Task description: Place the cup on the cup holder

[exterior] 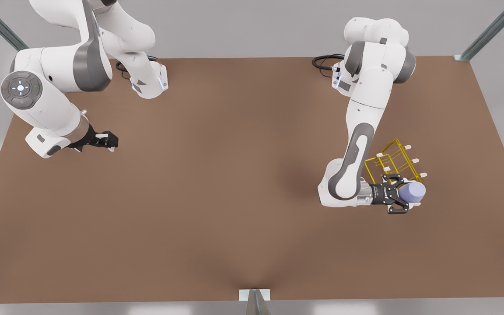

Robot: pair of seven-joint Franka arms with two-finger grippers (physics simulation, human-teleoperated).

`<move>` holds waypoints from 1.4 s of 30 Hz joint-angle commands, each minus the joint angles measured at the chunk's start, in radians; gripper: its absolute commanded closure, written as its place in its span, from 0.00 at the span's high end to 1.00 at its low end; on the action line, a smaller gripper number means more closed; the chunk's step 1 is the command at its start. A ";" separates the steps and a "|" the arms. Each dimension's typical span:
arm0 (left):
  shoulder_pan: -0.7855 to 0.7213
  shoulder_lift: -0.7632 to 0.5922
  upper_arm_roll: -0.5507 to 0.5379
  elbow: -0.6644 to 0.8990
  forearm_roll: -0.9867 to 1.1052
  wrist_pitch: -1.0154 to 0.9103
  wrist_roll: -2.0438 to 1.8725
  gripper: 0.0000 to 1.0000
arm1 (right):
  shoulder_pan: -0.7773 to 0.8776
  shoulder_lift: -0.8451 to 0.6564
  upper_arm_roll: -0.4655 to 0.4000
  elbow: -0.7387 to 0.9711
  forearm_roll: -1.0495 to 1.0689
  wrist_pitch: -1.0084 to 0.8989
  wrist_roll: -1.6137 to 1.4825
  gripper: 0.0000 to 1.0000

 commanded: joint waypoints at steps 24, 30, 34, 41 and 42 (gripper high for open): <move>-0.002 -0.048 -0.009 -0.105 -0.127 0.016 -0.184 0.77 | 0.079 0.027 0.018 0.000 0.004 0.001 0.001 1.00; -0.002 -0.042 -0.009 -0.105 -0.127 0.028 -0.195 0.77 | 0.082 0.027 0.018 -0.001 0.004 0.001 0.001 1.00; -0.001 -0.028 -0.009 -0.105 -0.129 0.047 -0.210 0.77 | 0.096 0.027 0.018 -0.001 0.004 -0.002 0.001 1.00; 0.001 -0.018 -0.009 -0.104 -0.130 0.054 -0.216 1.00 | 0.096 0.027 0.018 -0.003 0.005 -0.002 0.001 1.00; 0.001 -0.018 -0.009 -0.104 -0.130 0.053 -0.215 1.00 | 0.096 0.027 0.018 -0.003 0.005 -0.002 0.001 1.00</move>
